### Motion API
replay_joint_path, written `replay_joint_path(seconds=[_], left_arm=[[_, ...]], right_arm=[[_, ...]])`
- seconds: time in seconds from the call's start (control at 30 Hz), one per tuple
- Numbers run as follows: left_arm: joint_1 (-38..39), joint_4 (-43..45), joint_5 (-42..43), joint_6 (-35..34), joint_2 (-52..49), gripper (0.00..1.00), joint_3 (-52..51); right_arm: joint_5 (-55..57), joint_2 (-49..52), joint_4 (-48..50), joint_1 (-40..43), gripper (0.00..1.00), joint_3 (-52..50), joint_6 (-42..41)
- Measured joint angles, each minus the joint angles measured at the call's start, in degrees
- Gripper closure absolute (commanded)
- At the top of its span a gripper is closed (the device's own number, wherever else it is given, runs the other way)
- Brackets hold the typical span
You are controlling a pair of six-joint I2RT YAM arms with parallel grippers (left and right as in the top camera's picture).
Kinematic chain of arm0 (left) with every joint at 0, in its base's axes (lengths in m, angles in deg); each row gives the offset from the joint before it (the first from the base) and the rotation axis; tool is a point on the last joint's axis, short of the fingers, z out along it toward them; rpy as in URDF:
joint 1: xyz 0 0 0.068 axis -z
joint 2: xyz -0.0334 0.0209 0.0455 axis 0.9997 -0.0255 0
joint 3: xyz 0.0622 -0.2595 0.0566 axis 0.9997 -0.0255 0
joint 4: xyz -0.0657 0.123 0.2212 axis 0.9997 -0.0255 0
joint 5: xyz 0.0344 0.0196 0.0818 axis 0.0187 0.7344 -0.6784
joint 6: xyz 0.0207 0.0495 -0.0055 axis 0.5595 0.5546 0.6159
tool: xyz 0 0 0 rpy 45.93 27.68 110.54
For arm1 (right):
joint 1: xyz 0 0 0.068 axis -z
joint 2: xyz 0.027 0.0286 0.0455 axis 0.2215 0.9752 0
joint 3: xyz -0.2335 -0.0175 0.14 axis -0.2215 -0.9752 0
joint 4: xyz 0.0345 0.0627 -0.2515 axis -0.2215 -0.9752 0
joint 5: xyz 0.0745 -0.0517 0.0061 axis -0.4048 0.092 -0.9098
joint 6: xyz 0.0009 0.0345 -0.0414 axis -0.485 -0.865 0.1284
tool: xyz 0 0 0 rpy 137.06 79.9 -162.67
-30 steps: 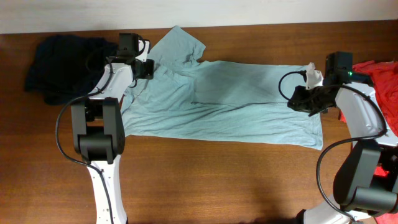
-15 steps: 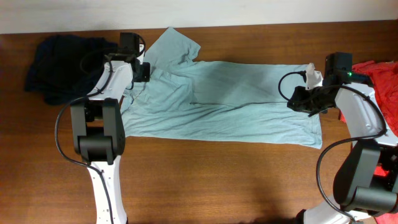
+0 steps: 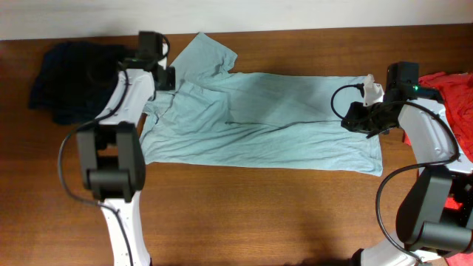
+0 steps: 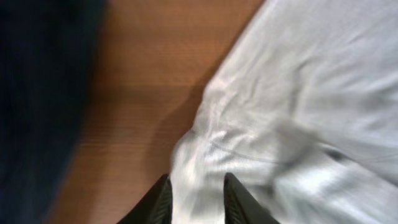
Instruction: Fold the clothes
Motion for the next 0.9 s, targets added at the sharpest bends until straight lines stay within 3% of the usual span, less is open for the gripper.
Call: replay_joint_path(seconds=[0.07, 0.23, 0.53, 0.9], left_arm=[[0.0, -4.4, -0.1, -1.2, 4.1, 1.0, 0.2], [-0.5, -17.2, -0.3, -5.2, 10.1, 1.0, 1.6], [-0.7, -31.3, 1.6, -9.1, 8.3, 1.0, -2.9], [-0.7, -31.3, 2.4, -13.2, 8.3, 1.0, -12.5]], right_arm=[[0.0, 0.0, 0.0, 0.0, 0.67, 0.0, -0.1], [0.0, 0.0, 0.0, 0.0, 0.64, 0.0, 0.0], [1.0, 0.0, -1.1, 0.0, 0.58, 0.0, 0.0], [5.3, 0.0, -2.7, 0.0, 0.58, 0.0, 0.0]])
